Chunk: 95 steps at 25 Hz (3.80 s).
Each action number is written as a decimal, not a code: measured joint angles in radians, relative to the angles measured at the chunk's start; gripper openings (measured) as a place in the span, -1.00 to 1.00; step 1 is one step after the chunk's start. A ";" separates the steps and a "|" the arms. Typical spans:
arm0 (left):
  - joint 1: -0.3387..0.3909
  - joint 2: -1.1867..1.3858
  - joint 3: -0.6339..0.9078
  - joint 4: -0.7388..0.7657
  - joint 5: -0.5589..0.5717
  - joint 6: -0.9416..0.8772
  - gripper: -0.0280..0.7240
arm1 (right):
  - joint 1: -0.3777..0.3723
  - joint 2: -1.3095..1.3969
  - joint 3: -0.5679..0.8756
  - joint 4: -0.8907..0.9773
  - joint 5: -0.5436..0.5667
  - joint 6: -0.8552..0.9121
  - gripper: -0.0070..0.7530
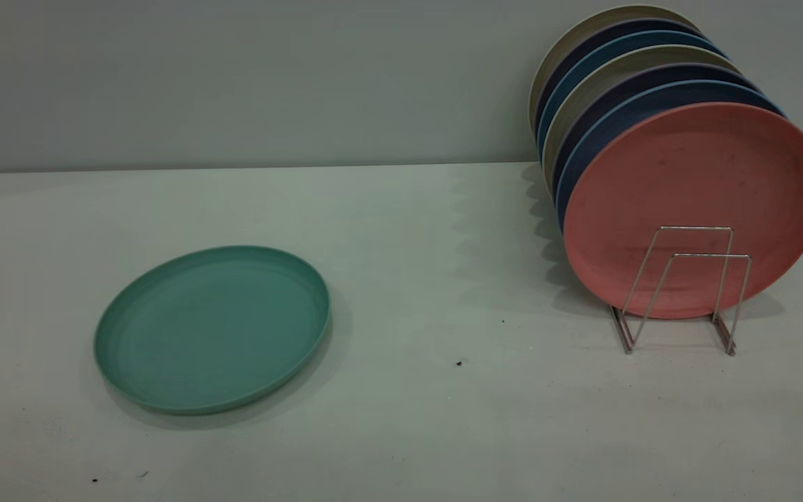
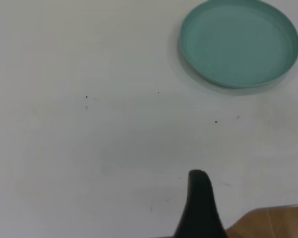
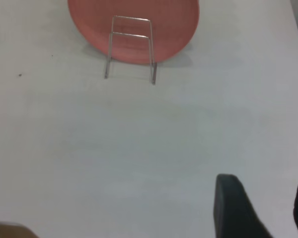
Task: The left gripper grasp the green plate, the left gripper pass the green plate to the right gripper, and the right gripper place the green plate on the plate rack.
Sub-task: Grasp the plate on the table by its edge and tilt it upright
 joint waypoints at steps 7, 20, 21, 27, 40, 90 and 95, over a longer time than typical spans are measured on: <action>0.000 0.000 0.000 0.000 0.000 0.000 0.65 | 0.000 0.000 0.000 0.000 0.000 0.000 -0.16; 0.000 0.000 -0.012 -0.012 -0.049 0.001 0.65 | 0.000 0.000 0.000 0.002 -0.001 0.000 -0.16; 0.000 0.001 -0.012 -0.020 -0.067 -0.004 0.65 | 0.000 0.000 0.000 -0.001 -0.002 0.000 -0.16; 0.000 0.180 -0.012 -0.043 -0.088 -0.071 0.65 | 0.000 0.050 -0.017 -0.012 -0.063 -0.050 -0.13; 0.000 0.849 -0.028 -0.068 -0.425 -0.068 0.65 | 0.000 0.459 -0.020 0.050 -0.341 -0.128 0.04; 0.192 2.185 -0.370 -1.481 -0.763 1.103 0.50 | 0.000 0.862 -0.022 0.436 -0.513 -0.490 0.04; 0.192 2.230 -0.370 -1.622 -0.749 1.236 0.50 | 0.000 0.862 -0.022 0.436 -0.513 -0.490 0.04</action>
